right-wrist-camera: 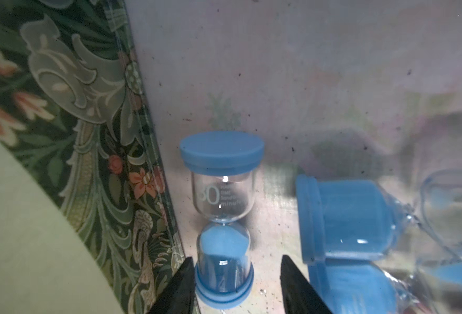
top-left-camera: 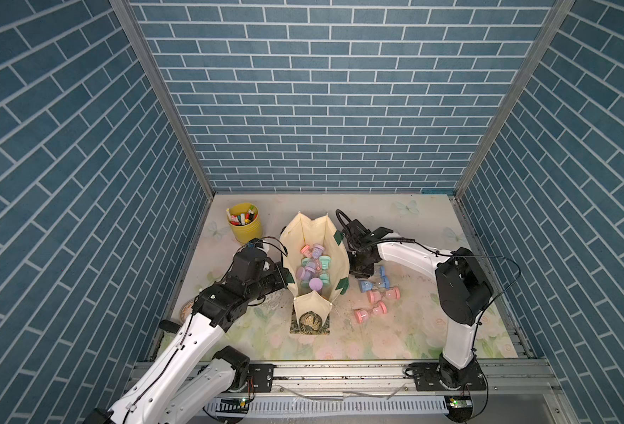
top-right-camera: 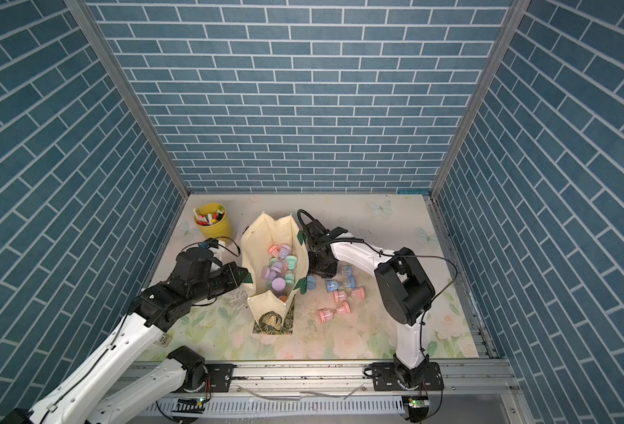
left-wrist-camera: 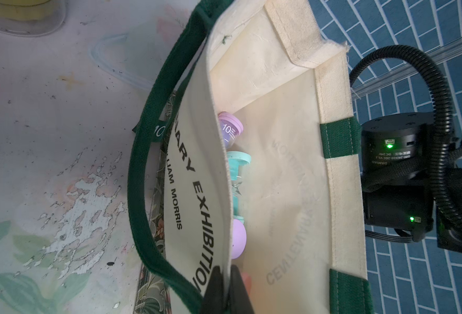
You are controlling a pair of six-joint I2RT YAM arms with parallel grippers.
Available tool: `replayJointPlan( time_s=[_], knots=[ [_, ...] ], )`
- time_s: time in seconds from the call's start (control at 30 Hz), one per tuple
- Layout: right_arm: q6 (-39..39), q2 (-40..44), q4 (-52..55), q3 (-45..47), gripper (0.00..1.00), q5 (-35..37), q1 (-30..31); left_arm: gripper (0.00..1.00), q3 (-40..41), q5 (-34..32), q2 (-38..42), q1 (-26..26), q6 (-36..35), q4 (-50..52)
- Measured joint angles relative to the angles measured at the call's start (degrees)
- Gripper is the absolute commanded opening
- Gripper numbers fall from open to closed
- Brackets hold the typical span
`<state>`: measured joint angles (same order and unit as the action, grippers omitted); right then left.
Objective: Put the hourglass into the canvas bag
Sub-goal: Pick up the hourglass from the center of the board.
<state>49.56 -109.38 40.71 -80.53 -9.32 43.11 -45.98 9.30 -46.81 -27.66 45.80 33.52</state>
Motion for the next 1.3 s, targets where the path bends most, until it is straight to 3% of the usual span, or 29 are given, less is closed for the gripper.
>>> replayJointPlan(
  time_s=[0.37, 0.7, 1.3],
  knots=[
    [0.83, -4.33, -1.05, -1.16, 0.48, 0.28, 2.36, 0.00, 0.92, 0.44, 0.00, 0.00, 0.00, -1.33],
    [1.66, -5.16, -1.36, -1.16, 0.38, 0.96, 2.34, 0.00, 1.20, 0.44, 0.26, 0.02, 0.02, -1.46],
    [1.38, -1.97, -0.20, -1.16, 0.06, 4.68, 2.38, 0.00, 1.40, 0.42, 0.46, 0.02, 0.00, -1.68]
  ],
)
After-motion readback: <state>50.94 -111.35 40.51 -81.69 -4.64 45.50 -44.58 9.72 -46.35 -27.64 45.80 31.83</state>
